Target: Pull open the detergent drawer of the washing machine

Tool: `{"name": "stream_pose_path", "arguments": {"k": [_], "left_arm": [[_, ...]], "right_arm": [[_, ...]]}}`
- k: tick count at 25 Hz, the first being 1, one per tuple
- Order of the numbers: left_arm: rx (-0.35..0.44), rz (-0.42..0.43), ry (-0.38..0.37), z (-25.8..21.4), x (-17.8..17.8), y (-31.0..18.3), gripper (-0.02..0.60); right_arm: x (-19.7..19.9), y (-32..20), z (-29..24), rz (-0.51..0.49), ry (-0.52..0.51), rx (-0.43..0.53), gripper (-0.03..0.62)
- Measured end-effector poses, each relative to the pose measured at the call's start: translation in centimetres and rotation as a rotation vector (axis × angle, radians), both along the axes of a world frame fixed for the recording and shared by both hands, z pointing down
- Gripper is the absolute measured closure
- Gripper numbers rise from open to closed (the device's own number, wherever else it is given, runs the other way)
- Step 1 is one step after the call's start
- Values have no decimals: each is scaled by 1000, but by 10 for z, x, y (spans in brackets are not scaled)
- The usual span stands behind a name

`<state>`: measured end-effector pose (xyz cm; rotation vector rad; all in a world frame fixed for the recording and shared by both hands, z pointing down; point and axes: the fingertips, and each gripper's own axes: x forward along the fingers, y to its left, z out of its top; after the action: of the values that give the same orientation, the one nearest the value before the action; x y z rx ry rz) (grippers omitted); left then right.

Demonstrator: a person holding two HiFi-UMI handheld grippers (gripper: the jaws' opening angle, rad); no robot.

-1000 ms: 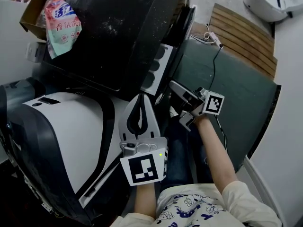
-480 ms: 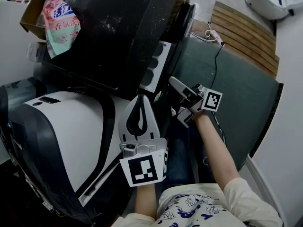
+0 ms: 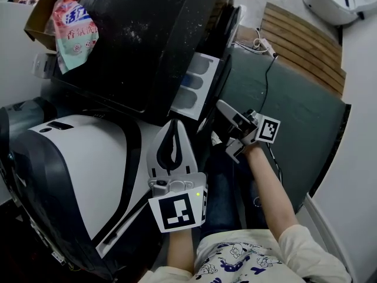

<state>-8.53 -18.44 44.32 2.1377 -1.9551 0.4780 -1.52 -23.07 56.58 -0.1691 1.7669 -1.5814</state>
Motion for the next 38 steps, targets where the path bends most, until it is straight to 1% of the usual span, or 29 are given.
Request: {"name": "stream_pose_path", "arguments": {"k": [20, 27, 32, 34, 36, 38], "left_arm": [[18, 44, 27, -7, 45, 9, 568], [22, 44, 27, -9, 54, 11, 568], [24, 38, 28, -10, 56, 12, 568], [24, 34, 28, -11, 55, 13, 568], [26, 29, 27, -13, 53, 14, 568], [30, 20, 27, -16, 50, 14, 568]], "right_arm": [[67, 27, -1, 29, 13, -3, 405], [71, 30, 1, 15, 43, -4, 402], [73, 30, 1, 27, 86, 14, 402], [77, 29, 1, 43, 116, 19, 383], [83, 28, 1, 57, 158, 22, 365], [90, 26, -1, 78, 217, 34, 367]]}}
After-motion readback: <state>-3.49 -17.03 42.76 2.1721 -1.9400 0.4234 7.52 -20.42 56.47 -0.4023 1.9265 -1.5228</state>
